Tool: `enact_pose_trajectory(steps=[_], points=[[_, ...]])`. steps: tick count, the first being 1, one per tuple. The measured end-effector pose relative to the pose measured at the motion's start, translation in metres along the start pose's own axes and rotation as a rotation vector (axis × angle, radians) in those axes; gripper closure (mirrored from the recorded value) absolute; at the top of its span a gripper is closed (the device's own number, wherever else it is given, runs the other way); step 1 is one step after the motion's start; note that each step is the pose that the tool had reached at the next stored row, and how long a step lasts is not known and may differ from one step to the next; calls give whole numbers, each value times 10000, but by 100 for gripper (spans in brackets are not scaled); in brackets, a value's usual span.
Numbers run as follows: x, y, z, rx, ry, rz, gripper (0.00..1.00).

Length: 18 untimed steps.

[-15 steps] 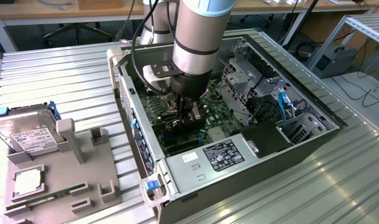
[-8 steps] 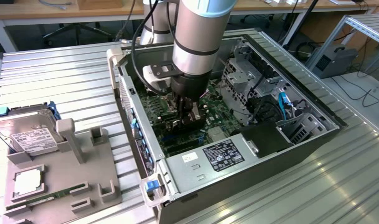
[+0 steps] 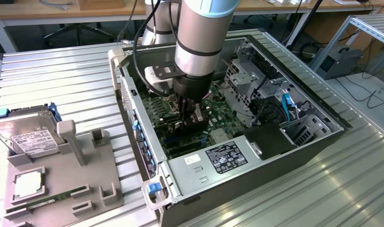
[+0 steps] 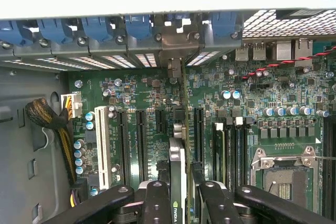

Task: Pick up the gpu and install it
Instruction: 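Insert the gpu into the slot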

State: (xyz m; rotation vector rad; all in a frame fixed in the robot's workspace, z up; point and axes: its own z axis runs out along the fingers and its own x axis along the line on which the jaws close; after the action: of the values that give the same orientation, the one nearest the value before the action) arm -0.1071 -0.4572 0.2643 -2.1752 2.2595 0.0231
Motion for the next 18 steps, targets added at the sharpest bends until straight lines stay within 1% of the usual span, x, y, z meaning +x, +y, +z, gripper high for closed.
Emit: enact_pose_trajectory(steps=[3,4,5,6,7,17,18], points=[[0,0,0,0,0,0,73],[-2,2,5,0,-16,4,73],[-1,1,6,6,-13,3,73],[0,0,1,1,-1,0,60],[0,0,0,0,0,0,54],[0,0,1,0,-2,0,54],[0,0,1,0,-1,0,55]])
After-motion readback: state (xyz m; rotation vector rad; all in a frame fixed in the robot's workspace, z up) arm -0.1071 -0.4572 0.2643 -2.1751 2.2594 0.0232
